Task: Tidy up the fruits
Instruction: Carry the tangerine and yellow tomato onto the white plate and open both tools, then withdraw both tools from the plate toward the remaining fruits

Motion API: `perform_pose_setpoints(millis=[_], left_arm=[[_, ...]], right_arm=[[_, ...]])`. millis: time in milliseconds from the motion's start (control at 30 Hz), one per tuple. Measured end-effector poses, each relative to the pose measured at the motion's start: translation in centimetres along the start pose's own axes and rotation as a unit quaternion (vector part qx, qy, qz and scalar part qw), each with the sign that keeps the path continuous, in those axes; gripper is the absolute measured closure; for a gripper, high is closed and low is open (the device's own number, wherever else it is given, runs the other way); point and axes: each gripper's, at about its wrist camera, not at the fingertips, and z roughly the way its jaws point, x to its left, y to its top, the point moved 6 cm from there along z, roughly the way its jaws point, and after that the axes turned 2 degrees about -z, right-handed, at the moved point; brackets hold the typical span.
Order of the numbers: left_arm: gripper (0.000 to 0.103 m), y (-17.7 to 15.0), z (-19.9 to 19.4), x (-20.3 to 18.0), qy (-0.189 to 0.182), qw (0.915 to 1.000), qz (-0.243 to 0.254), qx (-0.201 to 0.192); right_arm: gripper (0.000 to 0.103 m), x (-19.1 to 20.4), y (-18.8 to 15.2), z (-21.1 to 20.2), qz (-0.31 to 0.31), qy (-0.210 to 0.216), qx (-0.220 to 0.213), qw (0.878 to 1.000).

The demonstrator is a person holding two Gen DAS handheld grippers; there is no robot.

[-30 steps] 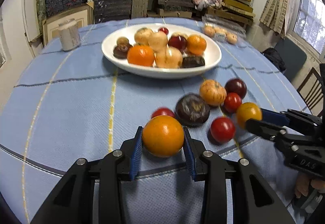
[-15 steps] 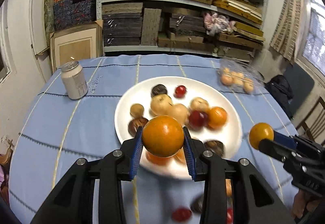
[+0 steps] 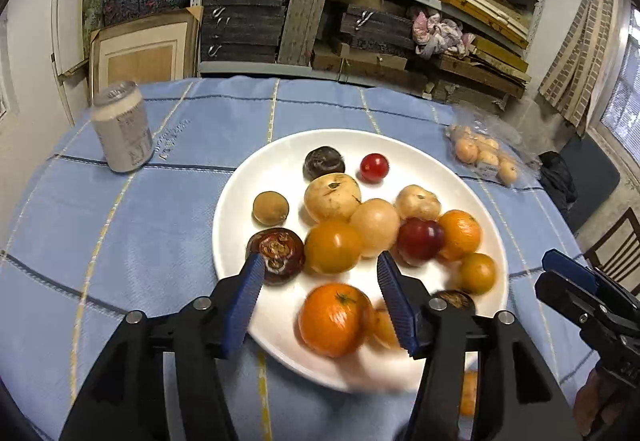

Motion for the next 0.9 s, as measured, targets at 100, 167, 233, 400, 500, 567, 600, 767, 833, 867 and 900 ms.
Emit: perform_pose_setpoints(millis=[100, 167, 233, 400, 500, 567, 600, 767, 833, 867, 900], left_arm=[[0.02, -1.2, -3.0, -0.1, 0.019, 0.9995, 0.007, -0.025], [0.018, -2.9, -4.5, 0.0, 0.03, 0.999, 0.011, -0.03], [0.018, -5.1, -5.7, -0.2, 0.032, 0.9989, 0.018, -0.027], [0.018, -9.7, -6.3, -0.9, 0.061, 0.9966, 0.054, -0.011], [0.018, -11.4, -5.9, -1.3, 0.067, 0.9953, 0.069, 0.003], [0.018, -12.1, -5.4, -1.4, 0.074, 0.9942, 0.077, 0.01], [0.018, -12.2, -5.3, -1.4, 0.075, 0.9941, 0.078, 0.011], [0.018, -12.5, -4.4, -1.5, 0.073, 0.9938, 0.082, 0.02], [0.018, -12.4, -4.1, -1.7, 0.068, 0.994, 0.083, 0.023], [0.018, -12.2, -4.0, -1.9, 0.069, 0.9937, 0.086, 0.023], [0.018, -12.2, -3.8, -2.0, 0.07, 0.9932, 0.09, 0.023]], right_arm=[[0.033, -0.1, -0.9, -2.3, 0.012, 0.005, -0.016, 1.0], [0.03, -0.5, -1.9, -3.8, 0.02, 0.005, -0.026, 0.999], [0.03, -1.1, -3.6, -4.8, 0.036, 0.008, -0.025, 0.999], [0.03, -2.6, -7.2, -6.2, 0.07, 0.009, -0.008, 0.997], [0.026, -2.9, -7.7, -7.3, 0.08, 0.012, -0.018, 0.997], [0.023, -3.0, -7.8, -7.8, 0.083, 0.014, -0.025, 0.996], [0.023, -2.9, -7.8, -8.0, 0.083, 0.016, -0.027, 0.996], [0.022, -2.4, -7.7, -7.9, 0.077, 0.022, -0.02, 0.997], [0.022, -2.2, -7.7, -7.9, 0.072, 0.021, -0.019, 0.997], [0.022, -2.0, -7.7, -7.8, 0.068, 0.02, -0.017, 0.997], [0.022, -1.9, -7.8, -7.7, 0.066, 0.019, -0.015, 0.998]])
